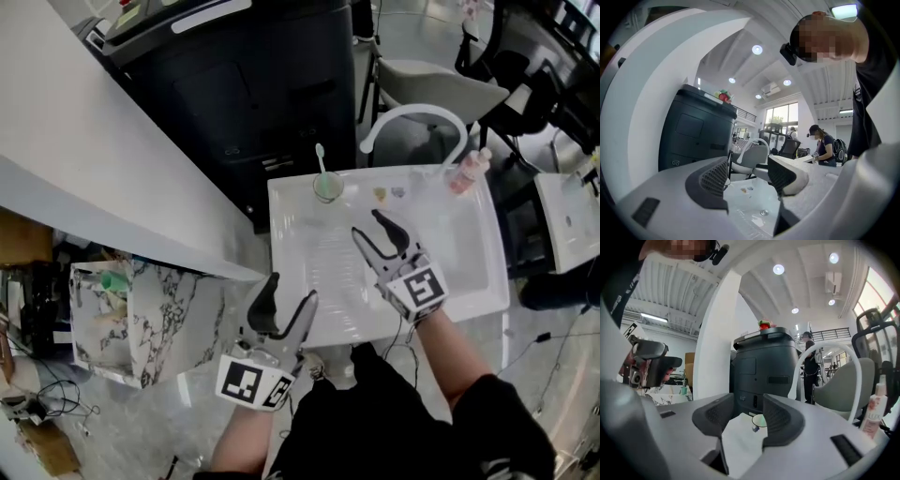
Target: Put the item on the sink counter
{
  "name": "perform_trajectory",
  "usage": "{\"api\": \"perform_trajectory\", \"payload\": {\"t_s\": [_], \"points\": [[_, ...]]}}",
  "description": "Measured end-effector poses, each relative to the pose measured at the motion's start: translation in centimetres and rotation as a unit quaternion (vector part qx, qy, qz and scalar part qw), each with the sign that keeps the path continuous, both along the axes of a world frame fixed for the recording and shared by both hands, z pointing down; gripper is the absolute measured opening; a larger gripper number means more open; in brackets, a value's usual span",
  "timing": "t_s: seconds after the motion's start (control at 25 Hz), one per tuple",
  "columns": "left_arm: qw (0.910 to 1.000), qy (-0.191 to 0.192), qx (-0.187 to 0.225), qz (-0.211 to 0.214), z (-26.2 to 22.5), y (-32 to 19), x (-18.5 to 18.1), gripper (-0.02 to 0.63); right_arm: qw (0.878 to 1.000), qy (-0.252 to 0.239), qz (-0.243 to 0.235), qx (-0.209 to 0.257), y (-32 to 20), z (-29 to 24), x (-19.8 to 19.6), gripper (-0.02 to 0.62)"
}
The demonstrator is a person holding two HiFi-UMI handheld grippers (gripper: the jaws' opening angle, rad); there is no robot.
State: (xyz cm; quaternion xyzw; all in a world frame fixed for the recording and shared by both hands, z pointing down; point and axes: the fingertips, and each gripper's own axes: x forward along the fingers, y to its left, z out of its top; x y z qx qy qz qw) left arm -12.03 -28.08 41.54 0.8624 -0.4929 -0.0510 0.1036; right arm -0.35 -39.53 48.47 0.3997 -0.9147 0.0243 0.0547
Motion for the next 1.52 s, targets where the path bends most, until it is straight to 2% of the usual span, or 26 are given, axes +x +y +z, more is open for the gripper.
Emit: {"api": "perform_trajectory", "payload": {"t_s": [0.28,0.44,0.52,0.64,0.68,0.76,0.92,1.0,1.24,1.52], "points": [[0.9996,0.0,0.017,0.022,-2.0,2.5,-0.6,0.249,0.999,-0.006,0.016,0.044,5.2,-5.3,0.2,0.18],[0.999,0.002,0.023,0.037,-2.8,3.9,-1.3,0.249,0.999,-0.007,0.032,0.039,8.1,-7.0,-0.4,0.146],[0.9986,0.004,0.026,0.047,-3.3,4.8,-1.7,0.247,0.998,-0.003,0.036,0.043,9.6,-7.8,-0.8,0.112],[0.9975,0.003,0.032,0.064,-3.8,6.4,-2.3,0.236,0.998,0.003,0.048,0.051,11.7,-8.8,-1.4,0.013],[0.9971,0.0,0.034,0.069,-3.9,7.0,-2.6,0.228,0.997,0.005,0.053,0.053,12.4,-9.1,-1.7,-0.001],[0.9962,-0.008,0.036,0.079,-3.8,8.0,-3.2,0.185,0.997,0.008,0.061,0.056,13.7,-9.5,-2.2,-0.002],[0.9952,-0.01,0.045,0.087,-4.0,10.2,-4.1,0.047,0.996,0.016,0.062,0.065,16.6,-9.9,-3.4,-0.003],[0.9946,-0.014,0.045,0.092,-3.9,11.1,-4.4,0.014,0.996,0.019,0.063,0.063,17.8,-10.0,-3.9,-0.003],[0.9927,-0.028,0.04,0.11,-3.2,13.0,-4.3,0.004,0.996,0.026,0.063,0.06,21.2,-10.6,-4.8,-0.003],[0.9924,-0.041,0.019,0.115,-2.2,14.6,-2.8,0.003,0.996,0.034,0.062,0.056,23.9,-11.0,-3.9,-0.003]]}}
